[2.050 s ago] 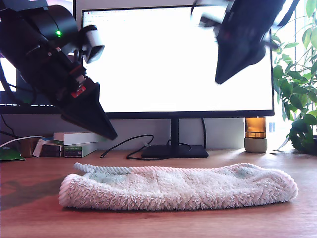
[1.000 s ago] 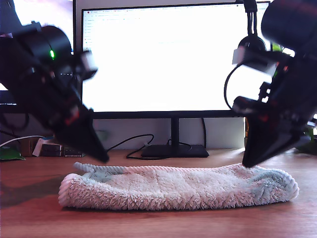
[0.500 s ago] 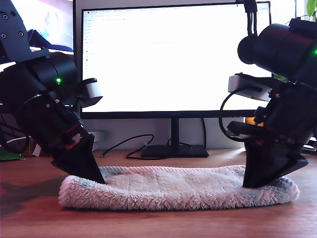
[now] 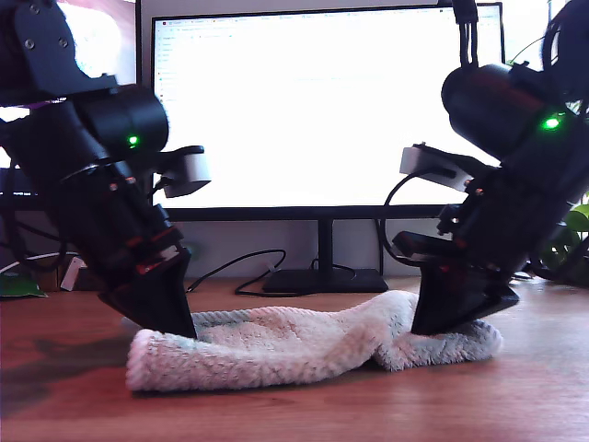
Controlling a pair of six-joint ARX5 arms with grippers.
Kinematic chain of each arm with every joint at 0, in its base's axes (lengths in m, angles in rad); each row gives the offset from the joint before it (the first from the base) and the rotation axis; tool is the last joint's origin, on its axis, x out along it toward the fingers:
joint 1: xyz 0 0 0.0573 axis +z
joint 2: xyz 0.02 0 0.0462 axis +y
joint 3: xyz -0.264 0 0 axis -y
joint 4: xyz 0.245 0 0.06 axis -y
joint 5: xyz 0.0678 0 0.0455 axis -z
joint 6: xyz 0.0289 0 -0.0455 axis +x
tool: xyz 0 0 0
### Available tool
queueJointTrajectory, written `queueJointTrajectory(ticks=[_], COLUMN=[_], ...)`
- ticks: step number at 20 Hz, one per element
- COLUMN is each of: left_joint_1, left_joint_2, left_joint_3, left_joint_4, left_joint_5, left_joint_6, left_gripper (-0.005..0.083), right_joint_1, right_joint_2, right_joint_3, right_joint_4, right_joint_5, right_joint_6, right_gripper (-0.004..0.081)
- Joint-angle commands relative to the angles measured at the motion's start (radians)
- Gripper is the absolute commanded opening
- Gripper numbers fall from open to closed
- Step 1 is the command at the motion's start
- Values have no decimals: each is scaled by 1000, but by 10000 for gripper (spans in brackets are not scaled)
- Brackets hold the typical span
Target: Fold the tea towel to a neat square and place it to the right
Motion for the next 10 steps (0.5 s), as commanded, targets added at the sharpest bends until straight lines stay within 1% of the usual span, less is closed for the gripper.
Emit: queueJointTrajectory(ticks=[1, 4, 6, 7, 10], left_joint_1=[-33, -72, -114, -139, -217], left_joint_2=[54, 54, 54, 54, 54], left_joint_3=[-62, -62, -62, -62, -62], left_joint_4=[-82, -111, -114, -121, -129], left_joint_5=[-30, -34, -28, -27, -6], left_joint_6=[-35, -115, -168, -180, -241], left_gripper=[-19, -19, -19, -19, -19], right_joint_1=[-21, -29, -29, -28, -25], right_joint_2=[65, 83, 115, 137, 209], right_joint_3=[-4, 78, 126, 146, 189], right_joint_4=[-59, -122, -176, -195, -199], right_joint_5=[26, 27, 29, 29, 28], right_joint_6=[-85, -176, -219, -238, -253], right_gripper=[-13, -13, -13, -13, -13])
